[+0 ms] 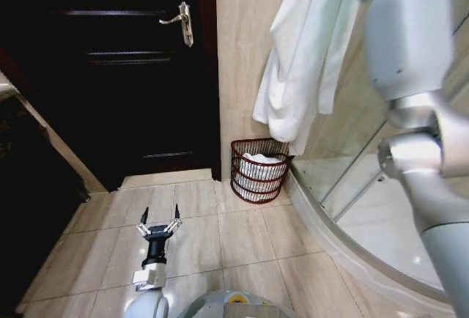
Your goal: Discard the used towel into the hamper.
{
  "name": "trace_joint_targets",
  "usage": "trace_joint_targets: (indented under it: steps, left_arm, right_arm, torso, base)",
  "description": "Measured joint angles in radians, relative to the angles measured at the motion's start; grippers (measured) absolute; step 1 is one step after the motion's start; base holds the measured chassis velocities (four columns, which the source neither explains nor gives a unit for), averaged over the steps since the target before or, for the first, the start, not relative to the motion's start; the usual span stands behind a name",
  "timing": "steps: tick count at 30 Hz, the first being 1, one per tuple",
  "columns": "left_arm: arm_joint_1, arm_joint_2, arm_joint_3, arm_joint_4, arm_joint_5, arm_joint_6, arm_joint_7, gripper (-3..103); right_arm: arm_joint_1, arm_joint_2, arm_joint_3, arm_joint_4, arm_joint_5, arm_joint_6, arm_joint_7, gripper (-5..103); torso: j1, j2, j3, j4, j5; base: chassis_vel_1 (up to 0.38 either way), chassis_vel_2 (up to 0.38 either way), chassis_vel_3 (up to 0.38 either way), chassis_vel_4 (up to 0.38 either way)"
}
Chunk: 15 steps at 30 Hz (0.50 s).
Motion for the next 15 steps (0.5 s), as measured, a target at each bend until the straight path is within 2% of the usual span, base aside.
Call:
trace_joint_targets:
  steps: [5, 9, 15]
  left_arm:
    - [-0.005, 0.000, 0.003, -0.003, 0.000, 0.005, 0.000, 100]
    - [-0.008, 0.000, 0.008, -0.003, 0.000, 0.007, 0.001, 100]
    - [-0.006, 0.000, 0.006, -0.001, -0.008, 0.006, 0.002, 100]
  right_arm:
    - [0.010, 0.034, 0.016, -0.038, -0.019, 0.015, -0.001, 13]
    - [0.100, 0.092, 0.056, -0.134, -0.066, 0.029, -0.012, 13]
    - [0.119, 0.095, 0.064, -0.142, -0.092, 0.023, -0.017, 13]
  torso:
    - [0.000, 0.000, 0.000, -0.0001, -0.0006]
    - [0.000, 0.000, 0.000, 0.0002, -0.0011]
    - [0.000, 0.000, 0.000, 0.0000, -0.0005]
  base:
    - [0.000, 0.000, 0.000, 0.000]
    - [0.000, 0.000, 0.000, 0.000]
    - [0.000, 0.000, 0.000, 0.000]
